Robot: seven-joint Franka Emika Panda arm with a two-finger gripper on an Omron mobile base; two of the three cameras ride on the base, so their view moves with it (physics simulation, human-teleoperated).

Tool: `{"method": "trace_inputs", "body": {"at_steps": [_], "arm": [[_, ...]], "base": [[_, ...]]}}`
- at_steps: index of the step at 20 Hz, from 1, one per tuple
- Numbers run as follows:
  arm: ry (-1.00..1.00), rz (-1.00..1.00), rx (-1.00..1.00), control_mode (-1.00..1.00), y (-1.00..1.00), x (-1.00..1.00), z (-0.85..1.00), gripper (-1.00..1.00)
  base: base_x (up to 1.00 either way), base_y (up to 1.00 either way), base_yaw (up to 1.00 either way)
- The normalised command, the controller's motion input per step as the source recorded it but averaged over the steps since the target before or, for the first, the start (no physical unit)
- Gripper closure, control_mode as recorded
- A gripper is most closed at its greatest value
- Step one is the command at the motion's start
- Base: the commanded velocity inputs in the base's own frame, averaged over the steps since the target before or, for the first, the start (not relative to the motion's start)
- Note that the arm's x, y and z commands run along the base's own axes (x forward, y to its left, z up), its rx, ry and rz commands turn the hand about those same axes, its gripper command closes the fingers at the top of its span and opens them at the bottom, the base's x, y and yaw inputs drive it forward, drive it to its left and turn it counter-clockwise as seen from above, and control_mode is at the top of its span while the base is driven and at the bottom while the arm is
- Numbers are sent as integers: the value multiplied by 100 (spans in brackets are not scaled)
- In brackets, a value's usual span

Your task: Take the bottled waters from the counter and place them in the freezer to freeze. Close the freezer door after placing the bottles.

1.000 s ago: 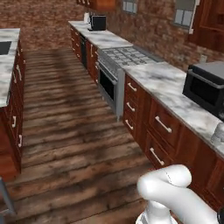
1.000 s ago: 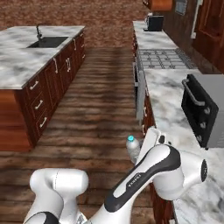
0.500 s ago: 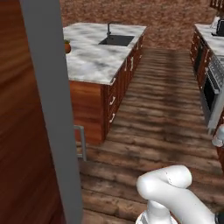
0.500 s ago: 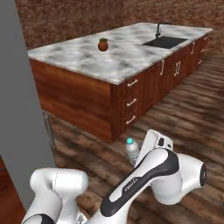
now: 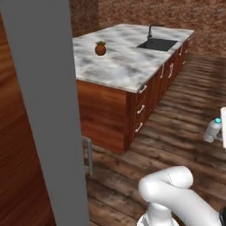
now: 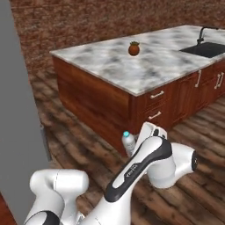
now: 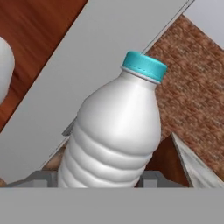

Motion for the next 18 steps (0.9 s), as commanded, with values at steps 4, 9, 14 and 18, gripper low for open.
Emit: {"method": "trace_inputs", "body": {"at_steps": [4,9,14,18], "arm": [[0,0,0,100,0,0,0,100],[0,0,0,100,0,0,0,100],[0,0,0,100,0,0,0,100],[0,0,0,100,0,0,0,100]], "base": [[100,-100,5],[100,-95,12],[96,-52,51],[97,-40,59]]}}
